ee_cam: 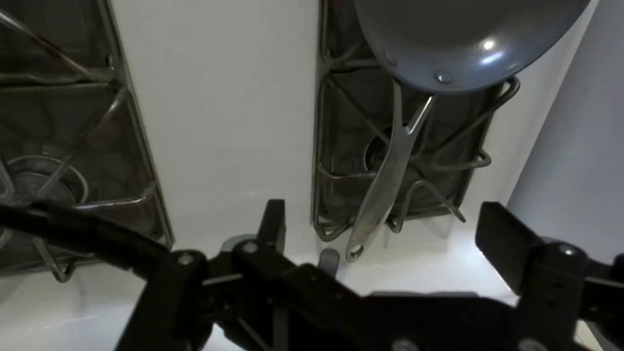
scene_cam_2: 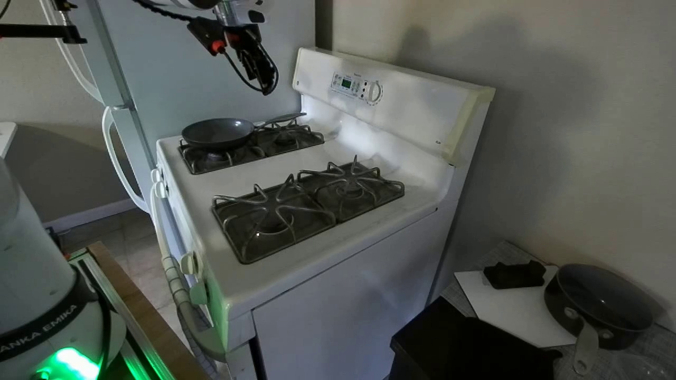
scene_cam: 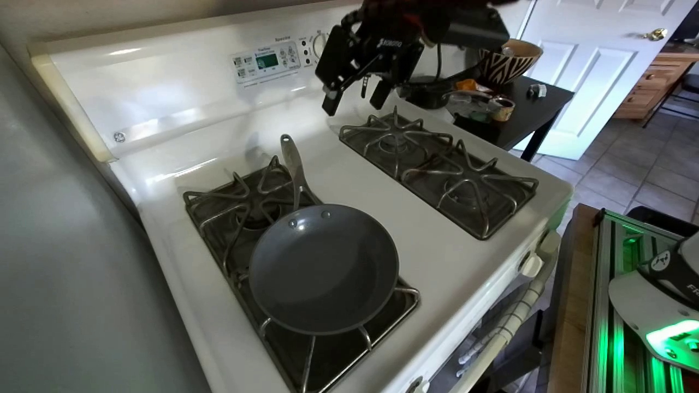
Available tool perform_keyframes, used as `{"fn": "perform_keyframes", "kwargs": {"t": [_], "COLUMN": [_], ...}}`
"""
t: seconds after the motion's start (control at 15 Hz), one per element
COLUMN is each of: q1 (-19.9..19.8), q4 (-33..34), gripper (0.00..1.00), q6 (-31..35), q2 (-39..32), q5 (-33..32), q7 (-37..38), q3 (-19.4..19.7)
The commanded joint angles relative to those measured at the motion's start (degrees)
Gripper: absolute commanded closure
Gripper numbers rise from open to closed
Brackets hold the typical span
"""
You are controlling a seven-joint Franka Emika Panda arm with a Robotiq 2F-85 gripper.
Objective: Move the pan to the right
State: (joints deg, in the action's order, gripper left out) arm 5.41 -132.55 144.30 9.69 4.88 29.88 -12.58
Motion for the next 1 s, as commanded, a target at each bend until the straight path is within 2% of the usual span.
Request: {"fn": "perform_keyframes", "kwargs": {"t": [0.0, 0.07, 0.27, 0.33, 0.53, 0.93], "q1": [-9.53, -11.46, -11.99, -6.93, -2.27, 5.14], "q4": [-0.87, -0.63, 2.65, 3.76, 6.89, 13.01], "gripper": [0.00, 0.00, 0.00, 0.00, 0.00, 0.00], "q6": [6.73, 6.32, 0.22, -2.59, -7.83, -7.11], "q2": [-3.25, -3.37, -6.92, -8.37, -12.23, -19.58], "q5": [-15.62, -20.24, -31.55, -33.23, -30.13, -29.88], "q7": [15.82, 20.17, 30.49, 32.10, 29.83, 31.11], "q3": [-9.55, -11.14, -12.71, -8.72, -6.98, -2.73]}}
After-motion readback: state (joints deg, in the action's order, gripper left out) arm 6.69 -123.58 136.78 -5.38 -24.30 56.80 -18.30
